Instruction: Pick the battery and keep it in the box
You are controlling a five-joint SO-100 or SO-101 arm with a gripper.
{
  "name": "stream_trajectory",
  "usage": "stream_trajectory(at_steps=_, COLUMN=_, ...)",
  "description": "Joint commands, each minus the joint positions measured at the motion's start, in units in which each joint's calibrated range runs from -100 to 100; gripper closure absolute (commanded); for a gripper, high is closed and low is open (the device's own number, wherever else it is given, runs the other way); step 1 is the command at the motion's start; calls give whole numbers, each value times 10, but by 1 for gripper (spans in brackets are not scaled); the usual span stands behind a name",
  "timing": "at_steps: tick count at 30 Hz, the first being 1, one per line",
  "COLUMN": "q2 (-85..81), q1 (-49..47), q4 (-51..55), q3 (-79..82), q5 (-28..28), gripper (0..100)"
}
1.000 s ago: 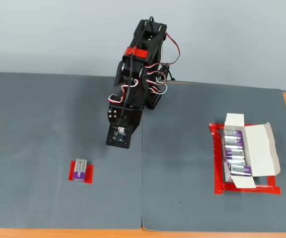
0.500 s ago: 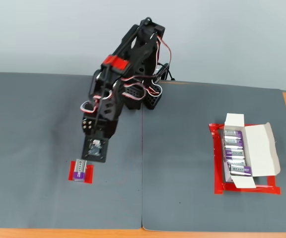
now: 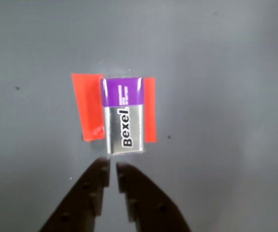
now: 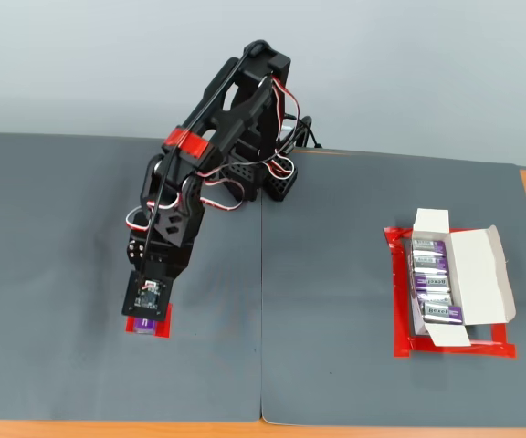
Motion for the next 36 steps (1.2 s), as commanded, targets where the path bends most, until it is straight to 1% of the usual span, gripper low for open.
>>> stream_trajectory(at_steps=1, q2=7, q1=-2, q4=-7, q3=-36, q5=1, gripper=95)
stream_trajectory(at_steps=8, q2=39, q1=-1, q4=-7, q3=-60, q5=1, gripper=73)
stream_trajectory(at_steps=13, q2=57, q1=-5, q4=-7, q3=-67, q5=0, gripper=64)
stream_trajectory(at_steps=16, q2=62, q1=-10, q4=-7, q3=-67, q5=-3, gripper=62)
stream_trajectory(at_steps=26, q2=89, q1=-37, q4=-18, q3=-73, q5=-4, gripper=62)
stream_trajectory(at_steps=29, q2=100, q1=-37, q4=-35, q3=-73, q5=-4, gripper=63)
stream_trajectory(at_steps=36, q2=118, q1=-40, q4=-35, q3=-72, q5=-4, gripper=62)
